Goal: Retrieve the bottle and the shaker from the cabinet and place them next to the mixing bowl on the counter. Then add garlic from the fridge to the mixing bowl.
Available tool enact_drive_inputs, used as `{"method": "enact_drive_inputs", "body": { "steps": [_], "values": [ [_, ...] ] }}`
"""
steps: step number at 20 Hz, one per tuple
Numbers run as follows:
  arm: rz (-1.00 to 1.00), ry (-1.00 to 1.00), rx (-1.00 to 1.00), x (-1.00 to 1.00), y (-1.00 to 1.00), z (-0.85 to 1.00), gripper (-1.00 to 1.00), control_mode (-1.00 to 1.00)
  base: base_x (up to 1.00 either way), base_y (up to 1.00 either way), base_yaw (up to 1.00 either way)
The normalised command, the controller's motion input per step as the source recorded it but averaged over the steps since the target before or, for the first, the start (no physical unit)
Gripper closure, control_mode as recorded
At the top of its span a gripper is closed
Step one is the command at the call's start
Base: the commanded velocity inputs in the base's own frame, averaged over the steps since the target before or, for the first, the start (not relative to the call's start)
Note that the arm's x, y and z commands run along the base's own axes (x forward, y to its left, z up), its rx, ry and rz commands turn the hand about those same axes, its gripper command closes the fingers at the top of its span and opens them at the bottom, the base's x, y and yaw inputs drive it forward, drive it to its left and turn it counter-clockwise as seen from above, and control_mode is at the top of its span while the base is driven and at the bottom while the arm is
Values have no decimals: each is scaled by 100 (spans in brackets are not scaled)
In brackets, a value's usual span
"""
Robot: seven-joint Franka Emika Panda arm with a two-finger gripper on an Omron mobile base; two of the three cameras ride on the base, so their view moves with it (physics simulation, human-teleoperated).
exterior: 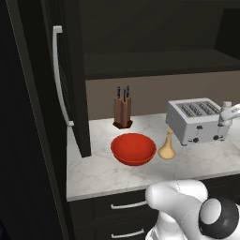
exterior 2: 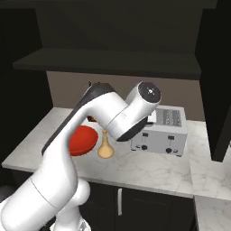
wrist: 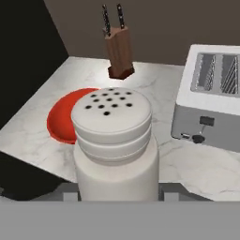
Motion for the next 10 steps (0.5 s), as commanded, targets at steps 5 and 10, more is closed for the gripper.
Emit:
{"method": "enact_drive_inputs", "body": {
  "steps": [5,10],
  "values": [
    [29,12,-5,4,68,-58,100,-100,0,0,0],
    [31,1,-1,32,21,-4,100,-100,0,0,0]
  ]
}}
